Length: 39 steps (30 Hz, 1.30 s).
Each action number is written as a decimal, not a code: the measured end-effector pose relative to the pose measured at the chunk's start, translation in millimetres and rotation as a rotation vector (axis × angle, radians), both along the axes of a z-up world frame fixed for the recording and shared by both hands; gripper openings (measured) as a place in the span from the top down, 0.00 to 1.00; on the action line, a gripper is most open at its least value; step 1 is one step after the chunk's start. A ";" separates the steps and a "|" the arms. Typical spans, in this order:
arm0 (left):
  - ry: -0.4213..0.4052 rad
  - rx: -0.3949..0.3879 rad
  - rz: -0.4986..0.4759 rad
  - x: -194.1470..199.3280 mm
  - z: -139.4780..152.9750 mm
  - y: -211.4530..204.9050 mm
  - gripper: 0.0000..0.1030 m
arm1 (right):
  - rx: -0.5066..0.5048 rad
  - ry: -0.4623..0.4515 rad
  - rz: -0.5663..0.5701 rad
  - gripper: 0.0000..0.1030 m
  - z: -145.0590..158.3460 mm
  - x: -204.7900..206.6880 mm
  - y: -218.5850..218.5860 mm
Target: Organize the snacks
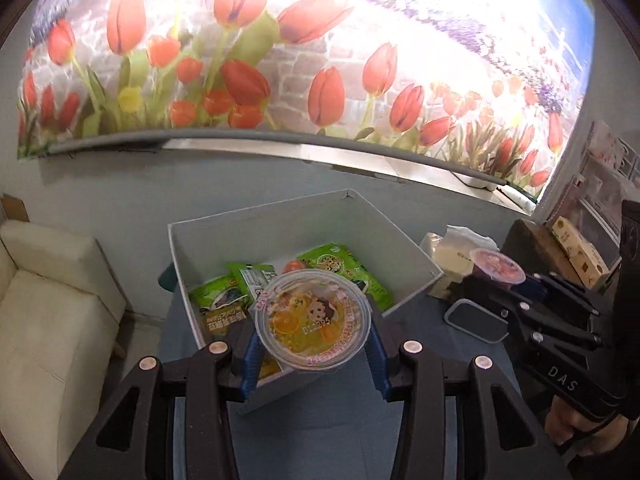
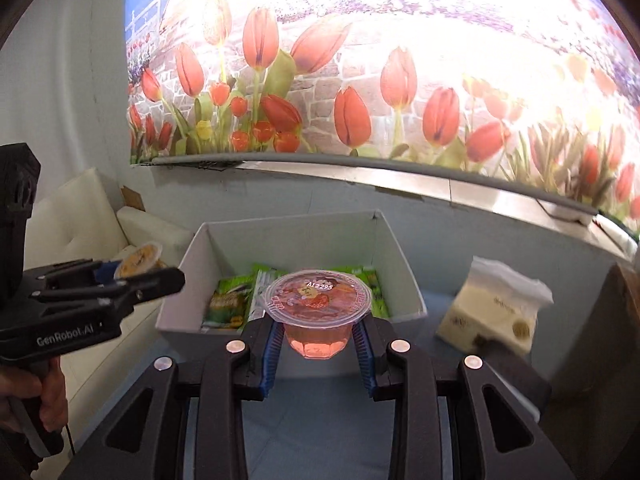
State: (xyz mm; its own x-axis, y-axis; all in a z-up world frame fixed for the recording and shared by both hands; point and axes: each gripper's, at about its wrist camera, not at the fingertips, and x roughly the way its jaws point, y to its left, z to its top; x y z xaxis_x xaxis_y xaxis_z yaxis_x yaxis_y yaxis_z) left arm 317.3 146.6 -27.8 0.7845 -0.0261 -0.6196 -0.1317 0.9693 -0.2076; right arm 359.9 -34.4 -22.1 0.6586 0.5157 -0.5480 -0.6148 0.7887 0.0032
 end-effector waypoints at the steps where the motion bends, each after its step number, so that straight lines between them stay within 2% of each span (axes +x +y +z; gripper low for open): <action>1: 0.013 0.021 0.002 8.8 -1.9 2.6 0.54 | -0.005 0.006 0.005 0.66 0.1 9.9 5.9; 3: 0.036 0.051 -0.014 25.6 -7.9 8.1 0.54 | -0.008 0.023 0.005 0.66 -2.8 29.9 17.0; 7: 0.070 -0.001 -0.026 49.3 -22.5 29.3 0.54 | -0.026 0.059 0.008 0.66 -11.6 63.0 35.6; 14: 0.106 0.009 -0.033 68.2 -34.4 38.2 0.52 | -0.043 0.088 -0.001 0.65 -25.6 89.8 50.0; 15: 0.124 0.011 -0.040 70.9 -36.3 37.6 0.46 | -0.041 0.092 0.000 0.59 -26.7 90.6 50.9; 16: 0.131 0.014 -0.032 71.3 -37.6 38.1 0.29 | -0.048 0.101 -0.003 0.48 -28.2 91.8 51.4; 17: 0.127 0.019 -0.013 70.0 -38.4 40.0 0.16 | -0.062 0.101 -0.023 0.22 -29.4 92.9 51.2; 18: 0.109 0.020 0.006 66.3 -37.8 42.1 0.00 | -0.054 0.078 -0.044 0.11 -29.1 91.7 48.1; 20: 0.062 0.016 0.027 57.3 -33.8 47.1 0.00 | -0.030 0.046 -0.050 0.11 -27.0 89.8 40.5; 23: 0.082 0.012 0.018 55.0 -32.9 50.4 0.00 | -0.004 0.091 -0.060 0.11 -26.4 94.7 31.7; 26: 0.068 0.051 0.019 50.0 -28.3 46.7 0.00 | -0.009 0.092 -0.065 0.10 -25.1 94.0 30.9; 29: 0.050 0.061 0.022 44.6 -22.7 44.3 0.00 | -0.020 0.098 -0.080 0.00 -26.0 91.4 32.5; 32: 0.041 0.095 0.085 33.2 -18.1 39.2 0.00 | -0.013 0.074 -0.103 0.00 -25.1 82.0 30.6; 36: -0.047 0.162 0.161 3.5 -8.7 23.5 0.00 | -0.027 -0.002 -0.165 0.00 -20.7 56.5 26.2; 37: -0.062 0.167 0.169 -4.4 -6.5 19.0 0.00 | -0.031 -0.017 -0.181 0.00 -18.8 48.0 24.3; 39: -0.102 0.128 0.170 -23.7 -1.6 13.2 0.00 | -0.035 -0.047 -0.205 0.00 -13.9 26.5 18.2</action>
